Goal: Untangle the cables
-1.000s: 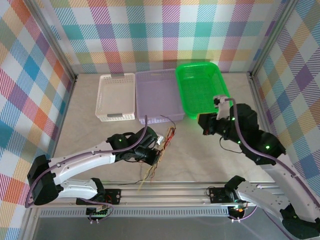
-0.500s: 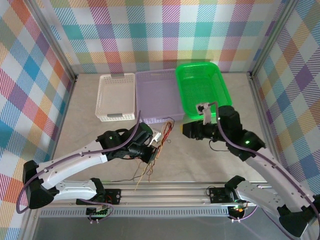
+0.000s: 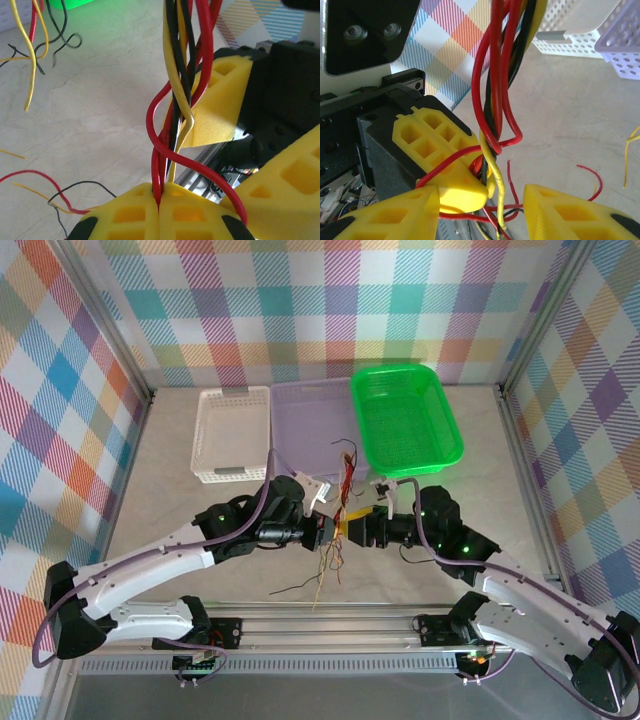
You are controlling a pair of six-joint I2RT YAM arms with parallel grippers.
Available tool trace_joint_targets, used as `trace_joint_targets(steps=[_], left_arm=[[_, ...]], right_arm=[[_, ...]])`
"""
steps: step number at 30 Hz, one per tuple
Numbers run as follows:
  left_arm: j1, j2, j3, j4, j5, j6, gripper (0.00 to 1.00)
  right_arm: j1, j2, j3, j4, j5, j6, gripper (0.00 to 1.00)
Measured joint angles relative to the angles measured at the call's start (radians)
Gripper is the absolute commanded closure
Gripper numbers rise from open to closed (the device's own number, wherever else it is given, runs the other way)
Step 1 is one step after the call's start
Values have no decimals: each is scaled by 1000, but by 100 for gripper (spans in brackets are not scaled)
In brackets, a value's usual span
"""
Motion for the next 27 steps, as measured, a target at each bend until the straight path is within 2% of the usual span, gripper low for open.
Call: trace_joint_targets(steps=[5, 11, 18, 27], left_arm=[[0, 2, 0, 17, 2, -21, 100], [0, 2, 0, 32, -5, -37, 100], [1, -19, -18, 42, -16, -55, 100], [1, -89, -48, 135, 3, -66, 100]], right_arm=[[7, -19, -21, 43, 29, -15, 66], [12, -16, -33, 87, 32, -14, 73], [22, -4, -34, 107, 45, -14, 71], [26, -19, -43, 97, 77, -13, 71]])
